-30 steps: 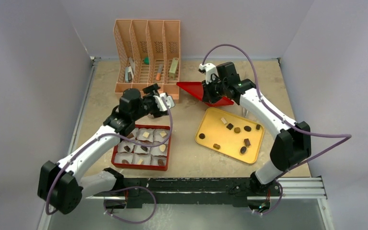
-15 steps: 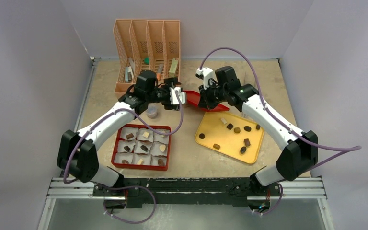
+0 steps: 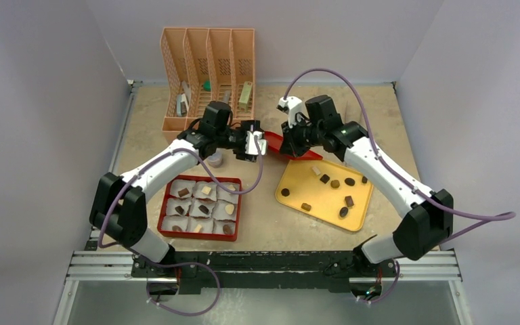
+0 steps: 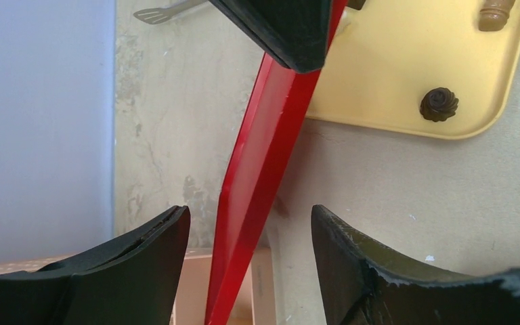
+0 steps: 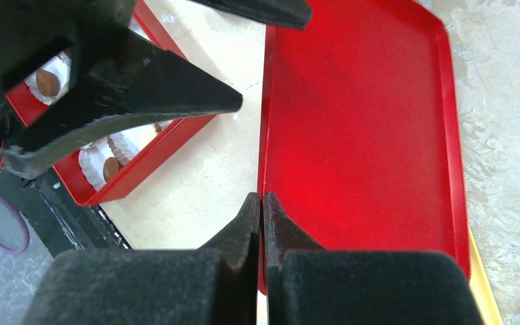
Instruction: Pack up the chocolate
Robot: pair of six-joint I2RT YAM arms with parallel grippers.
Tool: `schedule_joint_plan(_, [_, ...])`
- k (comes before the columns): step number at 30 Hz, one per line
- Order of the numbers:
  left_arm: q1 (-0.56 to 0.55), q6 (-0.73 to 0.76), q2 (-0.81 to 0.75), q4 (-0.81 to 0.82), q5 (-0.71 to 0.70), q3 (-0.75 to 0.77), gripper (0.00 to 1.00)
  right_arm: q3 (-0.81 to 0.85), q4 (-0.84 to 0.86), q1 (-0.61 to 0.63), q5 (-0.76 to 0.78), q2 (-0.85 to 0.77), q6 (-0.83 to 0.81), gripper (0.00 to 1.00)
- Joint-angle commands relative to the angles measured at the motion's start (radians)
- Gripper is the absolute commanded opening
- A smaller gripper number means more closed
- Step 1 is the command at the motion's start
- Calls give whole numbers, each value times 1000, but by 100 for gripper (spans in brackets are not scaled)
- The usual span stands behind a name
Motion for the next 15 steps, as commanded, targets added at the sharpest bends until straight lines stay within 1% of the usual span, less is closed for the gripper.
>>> schedule_joint_plan(1, [-9, 37, 22, 43, 51, 23, 65, 12, 53, 6, -42, -62, 12, 0])
schedule_joint_plan(4, [-13, 38, 37, 65, 46, 16, 64, 11, 63, 5, -50, -73, 12, 0])
schedule_joint_plan(8, [-17, 13, 41, 132, 34, 7, 59, 11, 62, 5, -67, -77, 27, 0])
schedule_joint_plan(11, [-17, 2, 54, 146, 27, 21, 56, 9, 65, 7, -81, -87, 45, 0])
schedule_joint_plan(15, [-18, -4, 63, 146, 34, 28, 49, 10, 79, 9, -103, -99, 52, 0])
